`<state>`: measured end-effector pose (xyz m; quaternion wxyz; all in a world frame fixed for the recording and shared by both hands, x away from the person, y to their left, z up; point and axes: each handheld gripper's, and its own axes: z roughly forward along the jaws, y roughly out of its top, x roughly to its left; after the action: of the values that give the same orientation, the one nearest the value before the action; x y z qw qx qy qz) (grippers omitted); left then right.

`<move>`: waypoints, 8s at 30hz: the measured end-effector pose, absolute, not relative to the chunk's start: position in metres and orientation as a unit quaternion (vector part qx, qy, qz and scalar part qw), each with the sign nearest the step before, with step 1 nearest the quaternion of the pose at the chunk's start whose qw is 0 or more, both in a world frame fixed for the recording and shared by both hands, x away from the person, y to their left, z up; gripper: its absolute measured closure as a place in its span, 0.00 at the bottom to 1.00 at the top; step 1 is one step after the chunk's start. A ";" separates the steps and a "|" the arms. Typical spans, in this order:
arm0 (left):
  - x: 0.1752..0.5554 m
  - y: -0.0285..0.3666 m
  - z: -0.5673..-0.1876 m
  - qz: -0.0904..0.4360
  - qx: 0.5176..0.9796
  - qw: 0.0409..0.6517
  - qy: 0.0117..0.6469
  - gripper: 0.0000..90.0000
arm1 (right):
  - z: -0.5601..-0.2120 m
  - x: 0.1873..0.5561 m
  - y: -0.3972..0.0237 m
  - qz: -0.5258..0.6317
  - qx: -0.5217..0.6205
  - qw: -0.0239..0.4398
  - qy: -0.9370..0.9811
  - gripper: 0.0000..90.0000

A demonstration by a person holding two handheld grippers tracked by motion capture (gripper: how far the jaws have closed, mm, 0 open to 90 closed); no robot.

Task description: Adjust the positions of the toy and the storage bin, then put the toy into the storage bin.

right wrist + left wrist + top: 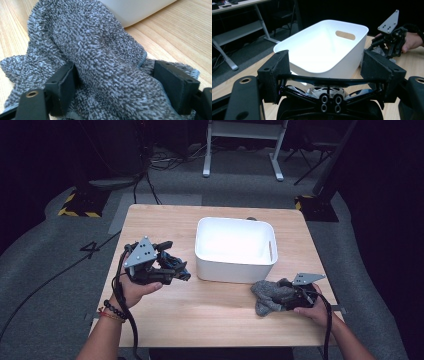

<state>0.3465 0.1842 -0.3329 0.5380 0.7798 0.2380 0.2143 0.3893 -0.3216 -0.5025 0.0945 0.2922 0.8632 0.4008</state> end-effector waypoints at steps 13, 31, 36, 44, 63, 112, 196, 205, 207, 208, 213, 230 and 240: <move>0.360 0.177 -0.305 0.228 0.779 0.540 0.223 0.27 | -0.503 0.389 -0.322 0.402 0.292 0.095 0.863 0.23; 0.384 0.152 -0.284 0.229 0.780 0.547 0.201 0.27 | -0.503 0.389 -0.322 0.403 0.293 0.094 0.862 0.23; 0.393 0.142 -0.279 0.230 0.780 0.549 0.194 0.27 | -0.503 0.389 -0.322 0.403 0.293 0.094 0.862 0.23; 0.405 0.127 -0.275 0.226 0.782 0.551 0.184 0.27 | -0.503 0.389 -0.322 0.404 0.293 0.094 0.862 0.23; 0.432 0.090 -0.284 0.212 0.796 0.539 0.178 0.27 | -0.503 0.389 -0.322 0.405 0.293 0.092 0.861 0.23; 0.473 0.058 -0.345 0.172 0.859 0.441 0.195 0.27 | -0.503 0.389 -0.323 0.406 0.293 0.091 0.861 0.23; 0.508 0.051 -0.372 0.090 0.935 0.286 0.188 0.27 | -0.503 0.391 -0.323 0.407 0.291 0.086 0.861 0.23; 0.509 0.043 -0.372 0.091 0.936 0.285 0.186 0.27 | -0.503 0.391 -0.324 0.408 0.290 0.085 0.861 0.23; 0.508 0.043 -0.370 0.096 0.929 0.301 0.195 0.25 | -0.503 0.391 -0.324 0.409 0.290 0.085 0.861 0.23; 0.508 0.044 -0.367 0.095 0.924 0.314 0.199 0.23 | -0.503 0.391 -0.324 0.409 0.290 0.085 0.861 0.23; 0.506 0.043 -0.364 0.093 0.930 0.302 0.186 0.27 | -0.503 0.391 -0.323 0.408 0.291 0.086 0.861 0.23; 0.503 0.050 -0.362 0.109 0.918 0.330 0.193 0.24 | -0.503 0.391 -0.323 0.408 0.291 0.087 0.861 0.23; 0.489 0.048 -0.353 0.117 0.908 0.357 0.186 0.22 | -0.503 0.390 -0.323 0.409 0.293 0.090 0.860 0.23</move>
<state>0.4891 0.0479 -0.3526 0.3566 0.9080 0.1859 0.1174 0.3896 -0.3230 -0.5034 0.0897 0.2926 0.8598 0.4087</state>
